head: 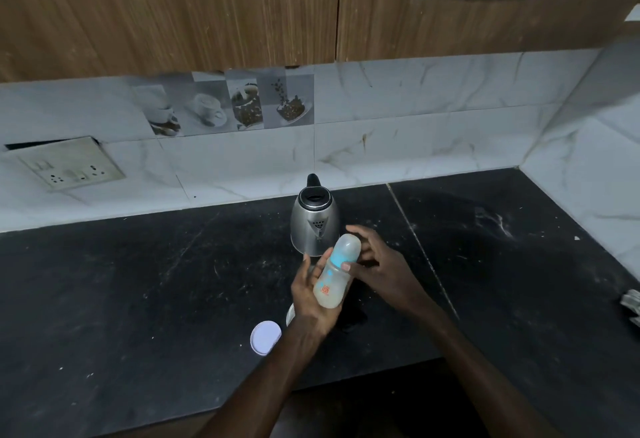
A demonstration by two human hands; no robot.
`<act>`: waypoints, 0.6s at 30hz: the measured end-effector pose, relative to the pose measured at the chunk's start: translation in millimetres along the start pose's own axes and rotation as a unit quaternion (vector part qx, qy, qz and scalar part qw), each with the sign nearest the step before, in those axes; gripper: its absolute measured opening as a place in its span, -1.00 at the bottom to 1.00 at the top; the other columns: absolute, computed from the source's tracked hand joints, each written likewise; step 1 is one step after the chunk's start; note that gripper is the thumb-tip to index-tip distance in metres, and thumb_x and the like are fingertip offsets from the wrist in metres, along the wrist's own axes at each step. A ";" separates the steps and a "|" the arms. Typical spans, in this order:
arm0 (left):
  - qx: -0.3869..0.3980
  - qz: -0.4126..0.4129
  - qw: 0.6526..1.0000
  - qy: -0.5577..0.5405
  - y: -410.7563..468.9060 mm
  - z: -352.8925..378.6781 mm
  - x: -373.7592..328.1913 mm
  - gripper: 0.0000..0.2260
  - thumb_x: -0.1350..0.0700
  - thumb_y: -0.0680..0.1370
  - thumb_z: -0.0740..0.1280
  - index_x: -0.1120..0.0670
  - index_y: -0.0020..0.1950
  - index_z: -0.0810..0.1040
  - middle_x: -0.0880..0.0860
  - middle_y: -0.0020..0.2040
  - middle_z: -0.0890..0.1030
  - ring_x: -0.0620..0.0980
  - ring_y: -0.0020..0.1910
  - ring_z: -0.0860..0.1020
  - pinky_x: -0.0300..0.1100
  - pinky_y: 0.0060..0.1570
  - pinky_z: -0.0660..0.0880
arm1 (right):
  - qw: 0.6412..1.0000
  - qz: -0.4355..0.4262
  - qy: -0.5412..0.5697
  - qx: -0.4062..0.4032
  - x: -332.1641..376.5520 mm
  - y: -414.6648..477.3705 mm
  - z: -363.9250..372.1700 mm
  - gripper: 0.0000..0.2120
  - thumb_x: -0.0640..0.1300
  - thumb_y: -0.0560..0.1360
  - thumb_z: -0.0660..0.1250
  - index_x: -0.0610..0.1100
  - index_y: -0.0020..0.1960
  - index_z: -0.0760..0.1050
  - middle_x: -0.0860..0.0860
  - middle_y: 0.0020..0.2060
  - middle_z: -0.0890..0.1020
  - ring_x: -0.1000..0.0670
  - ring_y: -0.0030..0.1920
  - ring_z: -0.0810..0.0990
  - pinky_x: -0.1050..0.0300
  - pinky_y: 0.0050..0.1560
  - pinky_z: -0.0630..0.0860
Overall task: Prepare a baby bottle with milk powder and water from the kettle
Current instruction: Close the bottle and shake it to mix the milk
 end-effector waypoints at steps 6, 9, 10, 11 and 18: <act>-0.003 -0.016 1.000 0.003 -8.4 16.9 -0.2 -0.69 0.03 0.62 0.36 0.24 0.20 0.66 0.25 0.08 0.69 0.17 -0.06 0.71 -0.06 -0.11 0.70 | 0.997 0.042 -0.017 0.070 2.8 17.7 -10.7 -0.55 -0.04 0.41 0.64 0.05 0.26 0.64 0.14 0.06 0.75 0.12 0.07 0.73 -0.06 0.21 0.64; -0.019 -0.022 1.000 -0.001 -6.6 16.8 -0.1 -0.68 0.14 0.61 0.31 0.23 0.32 0.58 0.25 0.09 0.68 0.19 -0.07 0.71 -0.06 -0.15 0.70 | 0.992 0.043 -0.042 0.106 4.2 26.9 -10.0 -0.62 -0.02 0.38 0.66 0.06 0.17 0.68 0.15 0.04 0.75 0.11 0.07 0.72 -0.06 0.20 0.64; -0.024 -0.023 0.999 0.001 -5.4 18.0 -0.2 -0.67 0.16 0.60 0.28 0.24 0.34 0.57 0.27 0.06 0.69 0.20 -0.09 0.71 -0.06 -0.15 0.71 | 0.992 0.039 -0.047 0.106 5.8 30.2 -10.2 -0.61 -0.01 0.36 0.67 0.07 0.14 0.68 0.15 0.04 0.74 0.11 0.06 0.72 -0.06 0.18 0.65; -0.026 -0.025 0.999 0.000 -5.8 19.9 -0.1 -0.65 0.19 0.58 0.27 0.25 0.34 0.57 0.28 0.03 0.70 0.21 -0.09 0.71 -0.06 -0.16 0.71 | 0.993 0.038 -0.050 0.104 6.6 33.2 -10.5 -0.60 -0.01 0.34 0.68 0.07 0.13 0.67 0.14 0.03 0.73 0.10 0.05 0.71 -0.05 0.16 0.65; -0.068 -0.014 0.998 -0.006 -1.5 21.1 -1.1 -0.71 0.18 0.52 0.26 0.25 0.18 0.60 0.23 -0.14 0.72 0.18 -0.25 0.72 -0.08 -0.28 0.70 | 0.989 0.004 -0.122 0.086 13.4 47.6 -8.0 -0.61 0.17 0.28 0.66 0.08 0.02 0.65 0.13 -0.07 0.70 0.17 -0.06 0.66 0.11 -0.01 0.61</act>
Point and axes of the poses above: each hand's wrist, its own y-axis towards the middle knuckle, its own z-axis out of the palm, x = y × z, the point moved 7 cm from there along y, towards the middle knuckle
